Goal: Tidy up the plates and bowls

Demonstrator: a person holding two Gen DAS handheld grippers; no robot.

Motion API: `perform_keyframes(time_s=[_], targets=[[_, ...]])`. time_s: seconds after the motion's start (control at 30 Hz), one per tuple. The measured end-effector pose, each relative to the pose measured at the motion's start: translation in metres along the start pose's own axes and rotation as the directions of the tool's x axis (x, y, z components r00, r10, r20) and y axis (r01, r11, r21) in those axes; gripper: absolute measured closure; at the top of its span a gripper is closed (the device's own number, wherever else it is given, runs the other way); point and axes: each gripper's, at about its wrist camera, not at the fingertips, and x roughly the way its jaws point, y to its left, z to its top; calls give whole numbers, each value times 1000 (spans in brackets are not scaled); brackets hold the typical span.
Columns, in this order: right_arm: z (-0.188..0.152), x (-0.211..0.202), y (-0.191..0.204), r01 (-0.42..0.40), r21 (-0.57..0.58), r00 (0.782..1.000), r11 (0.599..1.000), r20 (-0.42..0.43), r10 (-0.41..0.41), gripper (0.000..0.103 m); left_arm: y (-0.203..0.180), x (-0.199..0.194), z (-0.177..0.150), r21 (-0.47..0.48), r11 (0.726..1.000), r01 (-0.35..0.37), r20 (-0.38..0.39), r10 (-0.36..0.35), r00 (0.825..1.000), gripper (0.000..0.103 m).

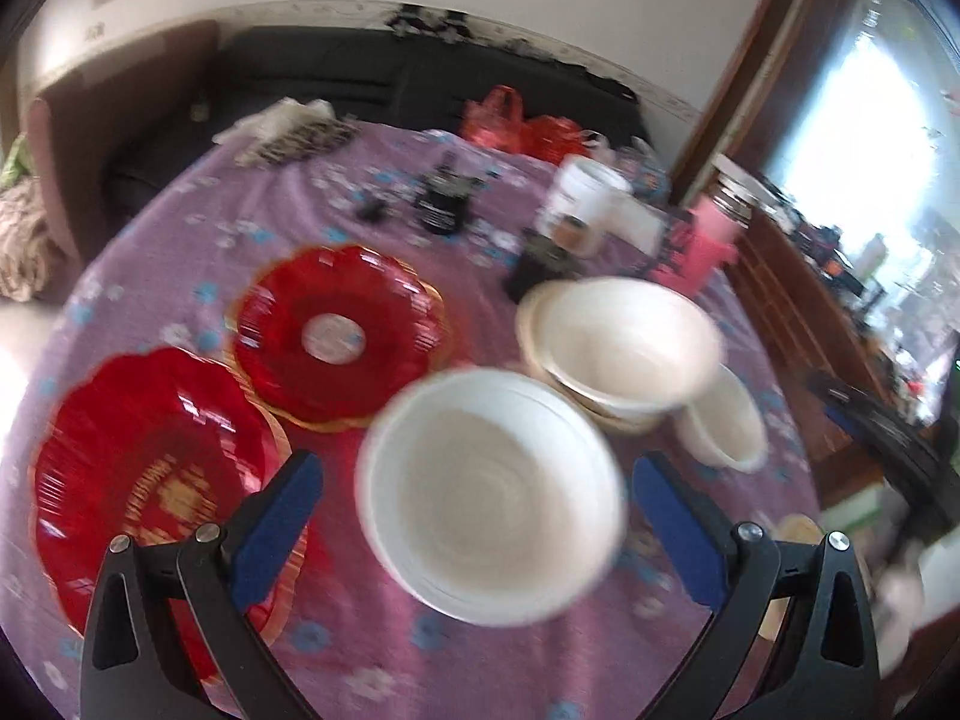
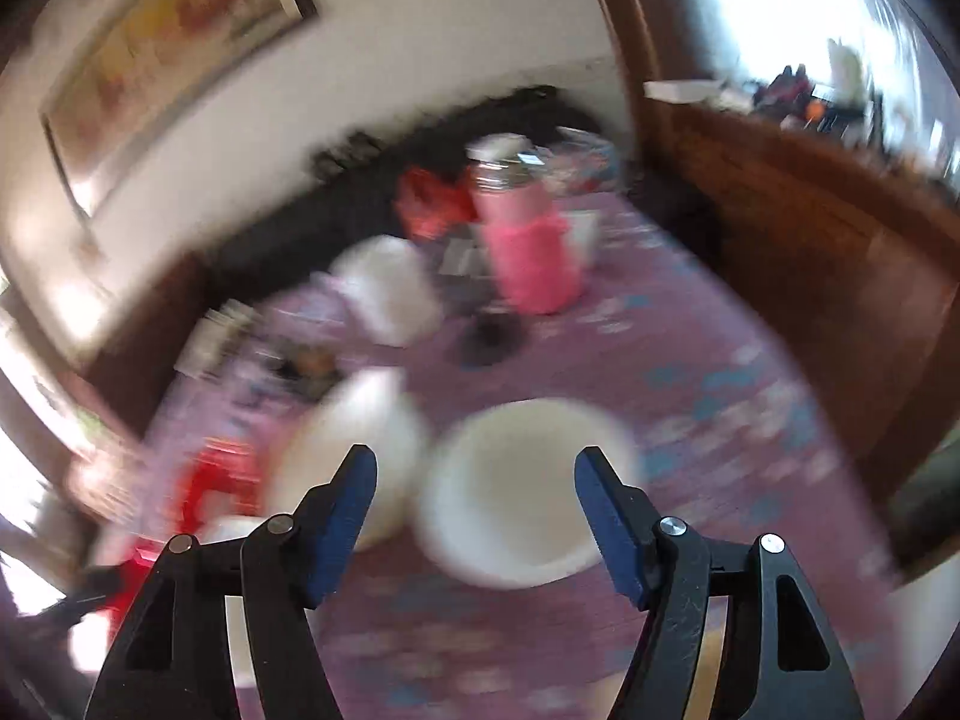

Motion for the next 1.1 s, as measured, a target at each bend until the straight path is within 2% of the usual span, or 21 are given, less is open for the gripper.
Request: perform_keyframes(time_s=[0.03, 0.07, 0.2, 0.3, 0.37, 0.47, 0.53, 0.63, 0.77, 0.97, 1.1], targets=[[6, 16, -12, 41, -24, 998, 999, -51, -42, 30, -10, 1, -3, 17, 1000, 23, -4, -23, 1000, 0], [8, 26, -18, 48, -26, 995, 999, -87, -50, 30, -23, 3, -7, 41, 998, 46, -10, -45, 999, 0], [11, 70, -56, -15, 25, 972, 1000, -234, 21, 31, -79, 18, -15, 137, 985, 102, -54, -95, 994, 1], [14, 100, -68, -29, 16, 954, 999, -297, 32, 32, -112, 37, -17, 152, 978, 143, -109, -127, 986, 12], [16, 117, -69, -48, 11, 938, 999, -343, 49, 32, -121, 42, -18, 150, 977, 151, -120, -133, 984, 14], [18, 139, -71, -80, 28, 915, 996, -395, 84, 48, -130, 52, -19, 151, 981, 123, -126, -104, 987, 14], [17, 146, -69, -120, 43, 899, 992, -419, 127, 81, -129, 59, -19, 133, 985, 108, -136, -90, 987, 14], [10, 141, -61, -187, 19, 888, 982, -425, 178, 89, -124, 69, -19, 100, 991, 93, -148, -77, 986, 14], [-4, 124, -49, -223, -68, 883, 972, -436, 172, 90, -121, 89, -23, 72, 994, 85, -187, -70, 980, 14], [-19, 86, -43, -337, -125, 852, 933, -461, 247, 91, -127, 103, -34, 67, 992, 111, -224, -93, 970, 14], [-36, 67, -35, -425, -156, 817, 891, -490, 304, 93, -124, 106, -37, 47, 991, 123, -235, -109, 966, 14]])
